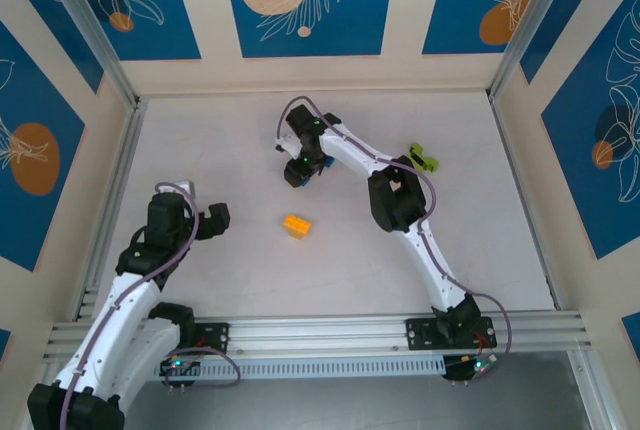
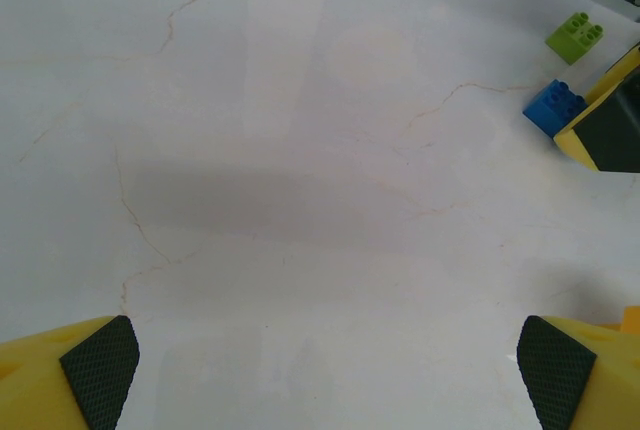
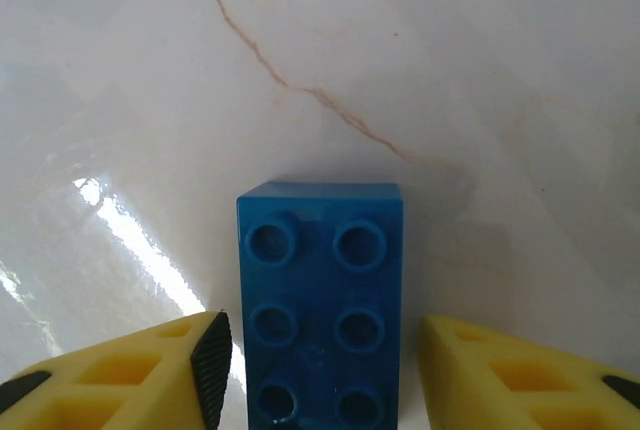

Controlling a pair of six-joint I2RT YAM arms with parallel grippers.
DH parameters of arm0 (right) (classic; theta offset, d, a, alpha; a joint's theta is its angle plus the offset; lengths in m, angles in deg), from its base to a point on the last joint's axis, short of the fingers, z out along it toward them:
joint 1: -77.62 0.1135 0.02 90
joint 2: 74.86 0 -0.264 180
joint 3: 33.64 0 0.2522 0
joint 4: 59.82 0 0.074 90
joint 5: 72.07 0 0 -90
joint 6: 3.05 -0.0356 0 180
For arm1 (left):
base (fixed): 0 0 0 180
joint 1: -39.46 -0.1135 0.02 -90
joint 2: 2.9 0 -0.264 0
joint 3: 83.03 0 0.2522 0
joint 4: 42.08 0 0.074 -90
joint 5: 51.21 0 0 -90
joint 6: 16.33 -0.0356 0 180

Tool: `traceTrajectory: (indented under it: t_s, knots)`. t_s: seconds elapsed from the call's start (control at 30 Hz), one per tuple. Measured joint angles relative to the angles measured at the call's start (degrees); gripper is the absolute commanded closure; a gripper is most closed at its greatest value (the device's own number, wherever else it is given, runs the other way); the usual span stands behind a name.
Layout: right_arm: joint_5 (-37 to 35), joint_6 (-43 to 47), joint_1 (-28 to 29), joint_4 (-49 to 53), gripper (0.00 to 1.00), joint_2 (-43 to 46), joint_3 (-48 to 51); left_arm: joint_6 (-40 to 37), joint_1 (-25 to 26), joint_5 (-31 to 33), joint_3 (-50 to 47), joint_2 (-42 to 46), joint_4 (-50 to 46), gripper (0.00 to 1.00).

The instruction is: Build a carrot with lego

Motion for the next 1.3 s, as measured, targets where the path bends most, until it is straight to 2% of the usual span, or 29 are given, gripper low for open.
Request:
traceTrajectory:
  t_s: [0.5,0.63,0.87,1.07,1.3]
  knots:
    - [1.3,0.2,0.0,0.2,0.59,0.0,-0.9,0.0,-1.0,-1.3,-0.1,-0.3,0.9,0.0]
    - [1.5,0.2,0.0,0.2,0.59,0.0,-0.9,0.0,-1.1,-1.5,-0.1,-0.3,0.9,0.0]
    - [1.8,0.2,0.0,0.7,0.54,-0.5,-0.9,0.0,-1.2,-1.6,-0.1,-0.3,0.9,0.0]
    - [2.2,0.2,0.0,0.8,0.63,-0.8,-1.2,0.0,-1.3,-1.6,-0.1,-0.3,0.9,0.0]
    - [2.1,0.1,0.1,0.5,0.7,-0.1,-0.3,0.0,-1.3,-1.7,-0.1,-0.3,0.9,0.0]
